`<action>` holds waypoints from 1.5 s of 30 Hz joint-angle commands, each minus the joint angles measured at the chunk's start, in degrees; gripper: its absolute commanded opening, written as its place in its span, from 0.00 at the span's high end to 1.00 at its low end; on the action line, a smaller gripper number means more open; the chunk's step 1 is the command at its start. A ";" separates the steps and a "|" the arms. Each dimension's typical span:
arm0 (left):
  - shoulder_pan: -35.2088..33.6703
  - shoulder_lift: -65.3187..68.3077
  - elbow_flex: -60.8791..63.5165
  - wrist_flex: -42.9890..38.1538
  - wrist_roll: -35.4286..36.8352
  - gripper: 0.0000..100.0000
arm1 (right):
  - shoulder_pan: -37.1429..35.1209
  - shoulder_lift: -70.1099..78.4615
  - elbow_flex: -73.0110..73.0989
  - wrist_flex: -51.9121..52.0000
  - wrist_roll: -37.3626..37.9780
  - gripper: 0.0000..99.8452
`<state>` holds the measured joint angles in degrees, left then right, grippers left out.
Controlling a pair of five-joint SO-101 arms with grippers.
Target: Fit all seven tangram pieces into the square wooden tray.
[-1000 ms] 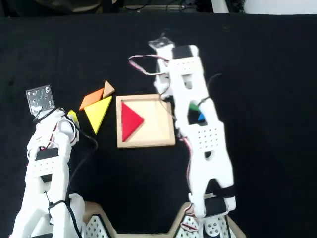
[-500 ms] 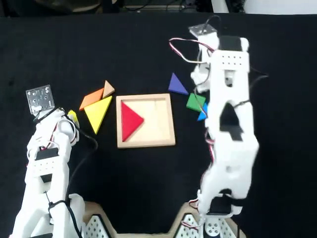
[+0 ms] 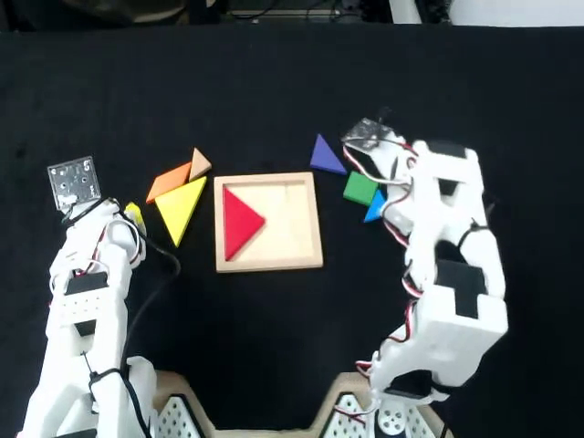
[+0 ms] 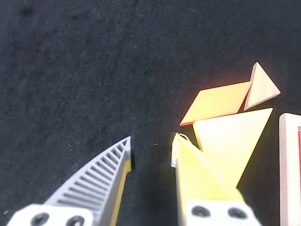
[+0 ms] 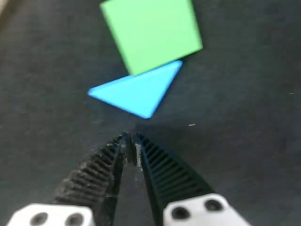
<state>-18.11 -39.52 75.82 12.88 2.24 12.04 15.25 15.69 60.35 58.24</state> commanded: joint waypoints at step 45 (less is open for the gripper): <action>1.54 -0.09 -0.13 -1.32 0.18 0.85 | -5.10 23.25 -37.49 1.67 -10.02 0.99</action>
<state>-17.23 -39.52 76.18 12.88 2.24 4.57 36.79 -13.05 58.15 49.27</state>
